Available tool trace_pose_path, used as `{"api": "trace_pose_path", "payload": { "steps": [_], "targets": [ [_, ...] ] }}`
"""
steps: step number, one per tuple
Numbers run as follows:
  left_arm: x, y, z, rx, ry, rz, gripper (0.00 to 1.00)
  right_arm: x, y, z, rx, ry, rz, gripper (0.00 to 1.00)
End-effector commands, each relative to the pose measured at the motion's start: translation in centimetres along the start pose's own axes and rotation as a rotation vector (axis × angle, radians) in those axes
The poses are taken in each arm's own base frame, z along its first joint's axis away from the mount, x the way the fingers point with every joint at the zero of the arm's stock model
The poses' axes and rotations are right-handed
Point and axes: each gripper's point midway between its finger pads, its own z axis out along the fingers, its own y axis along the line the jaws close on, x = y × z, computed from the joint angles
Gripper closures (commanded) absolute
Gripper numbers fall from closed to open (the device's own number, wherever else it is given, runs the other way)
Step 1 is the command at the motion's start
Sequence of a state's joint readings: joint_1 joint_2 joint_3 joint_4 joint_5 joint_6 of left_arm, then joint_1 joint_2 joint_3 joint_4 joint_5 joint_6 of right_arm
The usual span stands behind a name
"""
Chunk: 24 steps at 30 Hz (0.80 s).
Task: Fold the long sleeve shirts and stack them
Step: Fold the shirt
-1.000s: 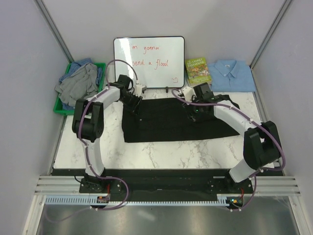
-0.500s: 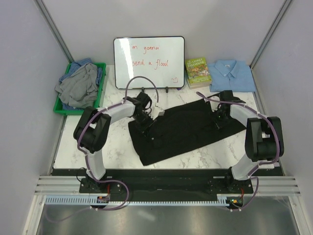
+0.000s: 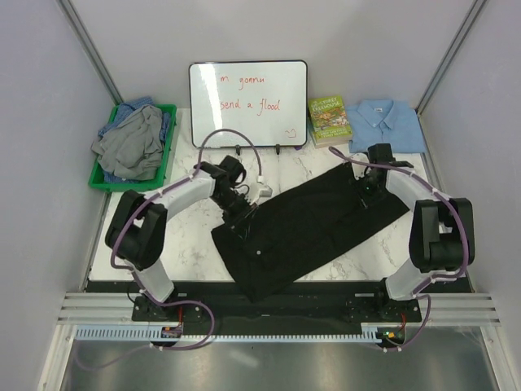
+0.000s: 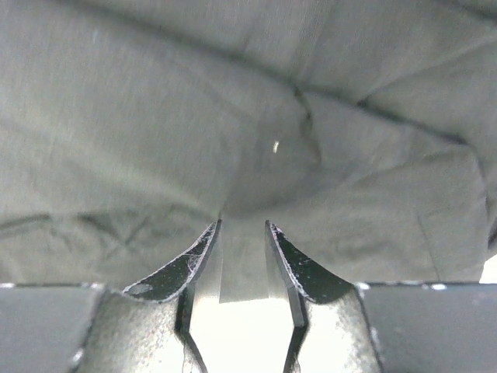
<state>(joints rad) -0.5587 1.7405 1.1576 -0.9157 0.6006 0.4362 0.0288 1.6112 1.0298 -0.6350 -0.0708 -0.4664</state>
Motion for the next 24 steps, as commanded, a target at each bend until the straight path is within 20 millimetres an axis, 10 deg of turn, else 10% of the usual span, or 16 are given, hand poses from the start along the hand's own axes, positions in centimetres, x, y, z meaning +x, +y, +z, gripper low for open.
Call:
{"api": "trace_pose_path", "payload": {
  "steps": [1,7,13,15,19,24],
  "targets": [
    [-3.2,0.6,-4.3,0.042,-0.210,0.026,0.72,-2.0,-0.2,2.1,0.039,-0.010,-0.006,0.65],
    [-4.8,3.2,-10.6,-0.063,-0.449,0.065,0.56,-2.3,2.4,5.8,0.001,0.045,-0.106,0.65],
    [-5.9,3.4,-16.5,-0.280,-0.639,0.273,0.03,-3.3,0.6,6.3,0.081,0.058,-0.162,0.65],
    [-5.6,2.3,-17.2,-0.314,-0.682,0.359,0.01,-3.8,-0.3,5.2,0.100,0.038,-0.185,0.65],
    [-6.5,0.4,-18.7,-0.315,-0.824,0.441,0.01,-6.5,-0.4,-2.1,0.100,-0.124,-0.206,0.60],
    [-8.1,-2.0,-19.0,-0.176,-0.896,0.539,0.00,-11.8,4.0,-12.7,-0.015,-0.439,-0.234,0.20]
  ]
}}
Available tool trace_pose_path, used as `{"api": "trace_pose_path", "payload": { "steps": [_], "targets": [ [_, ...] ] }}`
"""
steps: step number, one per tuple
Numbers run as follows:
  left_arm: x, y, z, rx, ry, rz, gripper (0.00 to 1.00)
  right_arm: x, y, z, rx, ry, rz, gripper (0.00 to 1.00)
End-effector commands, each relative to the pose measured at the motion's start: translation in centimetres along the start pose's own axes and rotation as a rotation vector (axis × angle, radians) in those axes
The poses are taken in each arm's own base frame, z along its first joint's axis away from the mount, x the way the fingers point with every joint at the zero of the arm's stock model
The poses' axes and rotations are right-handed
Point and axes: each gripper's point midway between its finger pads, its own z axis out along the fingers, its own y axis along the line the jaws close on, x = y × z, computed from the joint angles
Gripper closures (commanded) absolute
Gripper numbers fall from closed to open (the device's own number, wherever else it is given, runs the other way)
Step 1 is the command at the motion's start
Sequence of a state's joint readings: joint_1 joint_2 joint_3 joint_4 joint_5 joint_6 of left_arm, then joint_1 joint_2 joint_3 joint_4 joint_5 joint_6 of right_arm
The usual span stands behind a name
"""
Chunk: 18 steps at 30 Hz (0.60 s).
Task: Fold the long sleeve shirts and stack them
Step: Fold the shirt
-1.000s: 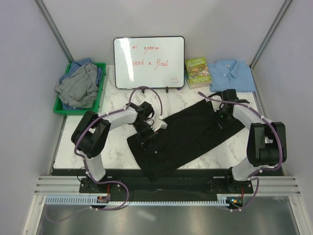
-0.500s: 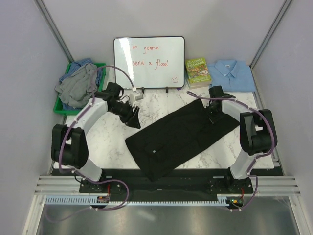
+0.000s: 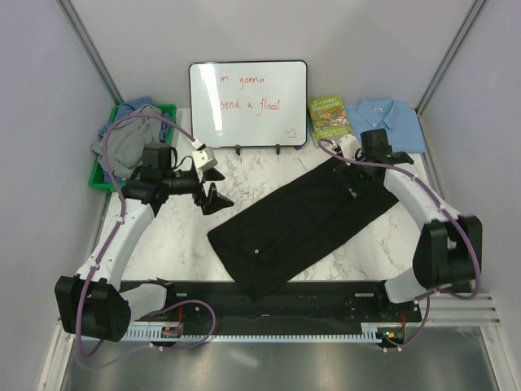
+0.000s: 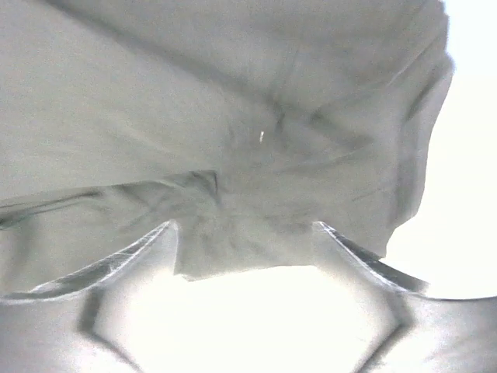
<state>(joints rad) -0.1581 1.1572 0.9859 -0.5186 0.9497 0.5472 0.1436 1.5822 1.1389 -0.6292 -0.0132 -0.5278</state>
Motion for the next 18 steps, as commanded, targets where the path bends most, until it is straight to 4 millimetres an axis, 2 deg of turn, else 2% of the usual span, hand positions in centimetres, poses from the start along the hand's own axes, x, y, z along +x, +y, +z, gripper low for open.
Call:
{"api": "trace_pose_path", "payload": {
  "steps": [1,2,3,4,5,6,7,8,9,10,11,13,14,15,16,17,18],
  "targets": [
    [-3.5,0.5,1.2,0.109,-0.134,0.104,0.01,-8.3,2.6,-10.5,-0.108,-0.379,-0.058,0.09],
    [-2.2,-0.5,1.1,0.157,-0.088,0.078,0.01,-9.1,3.6,-11.3,-0.140,-0.425,-0.067,0.02],
    [-1.5,-0.9,1.1,0.198,-0.067,0.116,0.01,-10.2,5.0,-12.1,-0.166,-0.495,-0.090,0.02],
    [-1.3,-0.4,1.1,0.223,-0.070,0.357,0.01,-11.0,6.8,-12.6,-0.239,-0.545,-0.064,0.02],
    [0.4,-1.3,0.8,0.255,-0.028,0.368,0.00,-11.6,7.7,-12.7,-0.279,-0.576,-0.039,0.02],
    [0.9,-0.9,0.9,0.256,-0.025,0.488,0.01,-12.4,8.8,-12.8,-0.331,-0.629,-0.034,0.02],
    [2.3,-0.9,1.0,0.267,-0.004,0.516,0.01,-12.9,11.0,-13.4,-0.466,-0.669,-0.032,0.02],
    [3.9,-1.4,0.9,0.295,0.040,0.525,0.01,-13.2,12.3,-13.4,-0.533,-0.690,-0.065,0.02],
    [4.7,-1.5,0.8,0.333,0.050,0.638,0.01,-13.1,15.8,-12.5,-0.598,-0.625,-0.125,0.02],
    [5.4,-1.6,0.8,0.362,0.066,0.664,0.02,-12.8,16.2,-10.6,-0.444,-0.556,-0.273,0.02],
    [6.8,-1.5,1.1,0.405,0.098,0.648,0.03,-11.2,22.4,-10.4,-0.482,-0.496,-0.466,0.02],
    [7.8,-2.1,0.9,0.473,0.121,0.621,0.08,-9.6,25.6,-9.6,-0.431,-0.493,-0.617,0.02],
    [9.4,-2.1,1.0,0.516,0.156,0.597,0.10,-7.6,26.7,-8.1,-0.404,-0.471,-0.674,0.02],
    [10.4,-2.5,0.9,0.564,0.165,0.643,0.13,-7.6,29.6,-9.2,-0.416,-0.540,-0.759,0.02],
    [11.3,-2.4,0.9,0.582,0.180,0.657,0.15,-6.8,30.9,-9.0,-0.416,-0.541,-0.806,0.02],
    [12.3,-2.3,1.0,0.599,0.194,0.659,0.16,-5.5,33.4,-8.8,-0.439,-0.549,-0.881,0.02],
    [13.0,-2.3,1.2,0.605,0.190,0.679,0.16,-5.0,34.5,-8.7,-0.449,-0.556,-0.906,0.04]
  ]
}}
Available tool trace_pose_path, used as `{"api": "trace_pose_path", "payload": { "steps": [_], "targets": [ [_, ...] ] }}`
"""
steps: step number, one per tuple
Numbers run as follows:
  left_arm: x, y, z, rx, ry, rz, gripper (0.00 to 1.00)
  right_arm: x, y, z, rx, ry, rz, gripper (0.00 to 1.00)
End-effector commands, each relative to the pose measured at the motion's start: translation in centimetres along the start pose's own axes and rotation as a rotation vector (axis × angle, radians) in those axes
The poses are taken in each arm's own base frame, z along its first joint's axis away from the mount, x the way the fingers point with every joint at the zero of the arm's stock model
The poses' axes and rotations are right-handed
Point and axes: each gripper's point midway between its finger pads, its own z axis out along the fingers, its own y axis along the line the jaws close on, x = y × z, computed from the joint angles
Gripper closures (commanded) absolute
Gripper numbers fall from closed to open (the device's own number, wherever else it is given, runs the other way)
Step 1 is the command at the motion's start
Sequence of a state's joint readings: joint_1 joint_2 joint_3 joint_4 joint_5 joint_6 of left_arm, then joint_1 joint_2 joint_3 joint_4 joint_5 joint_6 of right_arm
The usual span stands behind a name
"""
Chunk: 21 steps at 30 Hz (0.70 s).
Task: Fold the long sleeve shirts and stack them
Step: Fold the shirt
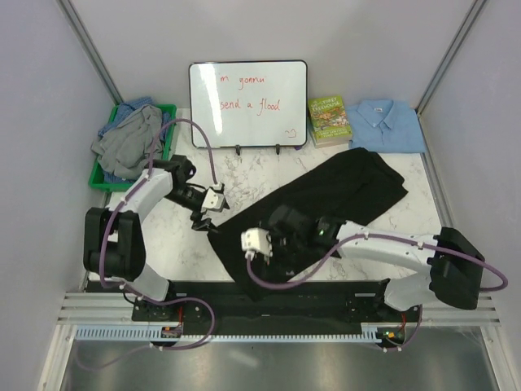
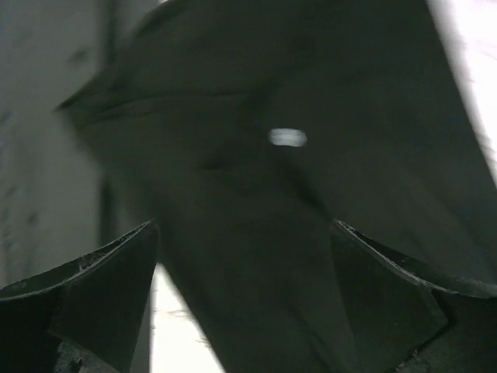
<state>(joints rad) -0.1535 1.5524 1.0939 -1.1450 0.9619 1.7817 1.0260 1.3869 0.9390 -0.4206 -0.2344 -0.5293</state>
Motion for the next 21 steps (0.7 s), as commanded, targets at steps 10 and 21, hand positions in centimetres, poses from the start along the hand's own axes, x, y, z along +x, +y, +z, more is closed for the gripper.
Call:
{"api": "trace_pose_path", "payload": {
  "steps": [10,21],
  "targets": [
    [3.8,-2.8,1.6,0.164,0.054,0.304,0.26,-1.7,8.9,5.9,-0.043,-0.084,-0.355,0.17],
    [4.9,-5.0,2.9,0.252,0.070,0.337,0.25,1.0,11.1,5.1,-0.168,-0.042,-0.483,0.16]
  ]
}}
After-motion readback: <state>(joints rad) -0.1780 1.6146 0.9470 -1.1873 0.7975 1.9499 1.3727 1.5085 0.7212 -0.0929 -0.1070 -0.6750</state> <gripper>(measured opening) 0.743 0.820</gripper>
